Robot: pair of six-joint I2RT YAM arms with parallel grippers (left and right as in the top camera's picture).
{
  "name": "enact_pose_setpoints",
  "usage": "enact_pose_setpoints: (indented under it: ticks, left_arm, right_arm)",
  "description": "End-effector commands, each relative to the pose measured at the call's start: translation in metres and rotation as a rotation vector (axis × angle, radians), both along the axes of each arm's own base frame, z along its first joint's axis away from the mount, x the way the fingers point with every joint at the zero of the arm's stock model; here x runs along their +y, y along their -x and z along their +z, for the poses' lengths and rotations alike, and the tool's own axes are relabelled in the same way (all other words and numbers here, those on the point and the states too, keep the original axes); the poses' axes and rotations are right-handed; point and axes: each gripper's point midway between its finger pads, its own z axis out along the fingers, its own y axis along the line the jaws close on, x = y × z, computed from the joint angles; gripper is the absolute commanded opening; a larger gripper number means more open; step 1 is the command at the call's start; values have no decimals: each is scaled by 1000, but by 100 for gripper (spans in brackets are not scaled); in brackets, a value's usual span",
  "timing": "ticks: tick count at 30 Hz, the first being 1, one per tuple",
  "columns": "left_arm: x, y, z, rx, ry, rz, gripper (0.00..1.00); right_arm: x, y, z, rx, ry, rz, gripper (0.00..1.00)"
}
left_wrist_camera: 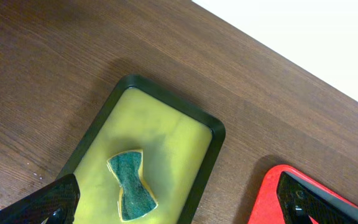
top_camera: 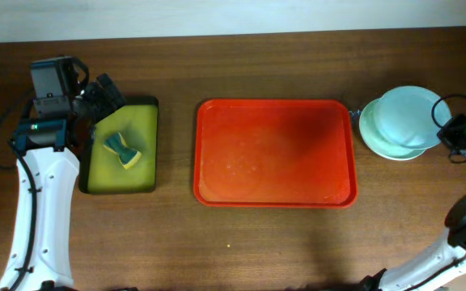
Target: Clean dirty plates on tray and stack at the side
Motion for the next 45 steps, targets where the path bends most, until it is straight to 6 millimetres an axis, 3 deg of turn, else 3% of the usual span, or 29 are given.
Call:
enact_pose_setpoints:
  ticks: [1, 4, 6, 8, 12, 14, 15, 16, 17, 18, 20, 22, 24, 26, 28, 30, 34, 39, 41, 45]
  left_arm:
    - [-1, -1, 0, -1, 4, -6, 99]
    - [-1, -1, 0, -1, 4, -6, 99]
    - [-1, -1, 0, -1, 4, -6, 99]
    - [-1, -1, 0, -1, 4, -6, 99]
    - [-1, -1, 0, -1, 4, -6, 99]
    - [-1, -1, 0, -1, 4, -6, 99]
    - [-1, -1, 0, -1, 4, -6, 99]
    - [-1, -1, 0, -1, 4, -6, 99]
    - [-1, -1, 0, -1, 4, -6, 100]
    - [-1, -1, 0, -1, 4, -6, 99]
    - [-1, -1, 0, -1, 4, -6, 100]
    - [-1, -1, 0, -1, 4, -6, 99]
    - [-1, -1, 0, -1, 4, -6, 99]
    - [-1, -1, 0, -1, 4, -6, 99]
    - [-1, -1, 0, -1, 4, -6, 99]
    - [-1, -1, 0, -1, 4, -6, 99]
    - [-1, -1, 0, -1, 4, -6, 99]
    - [-1, -1, 0, -1, 4, -6, 99]
    - [-1, -1, 0, -1, 4, -6, 99]
    - [-1, -1, 0, -1, 4, -6, 99]
  right_arm:
    - [20, -16, -4, -23, -19, 72, 4]
    - [47, -23, -7, 2, -36, 128, 4]
    - [53, -16, -11, 46, -50, 122, 8]
    - [37, 8, -11, 134, -39, 3, 4]
    - [18, 26, -1, 132, -43, -51, 5]
    - [18, 26, 1, 129, -34, -29, 70]
    - [18, 27, 5, 123, -30, -30, 90]
    - [19, 27, 25, 92, -13, -47, 99]
    - [19, 27, 43, 63, 0, -67, 99]
    - [21, 29, 73, 13, 31, -84, 99]
    - [52, 48, 154, -103, 97, -74, 99]
    - [104, 65, 203, -172, 135, 15, 99]
    - [172, 81, 243, -264, 164, 173, 99]
    - [255, 112, 271, -350, 155, 416, 99]
    - [305, 149, 265, -309, 107, 606, 99]
    - [323, 160, 262, -294, 91, 686, 99]
    - [325, 156, 246, -208, 70, 698, 99]
    - [325, 158, 211, -22, 29, 706, 99]
    - [324, 169, 210, -82, 43, 704, 99]
    - [320, 187, 207, -422, 127, 687, 99]
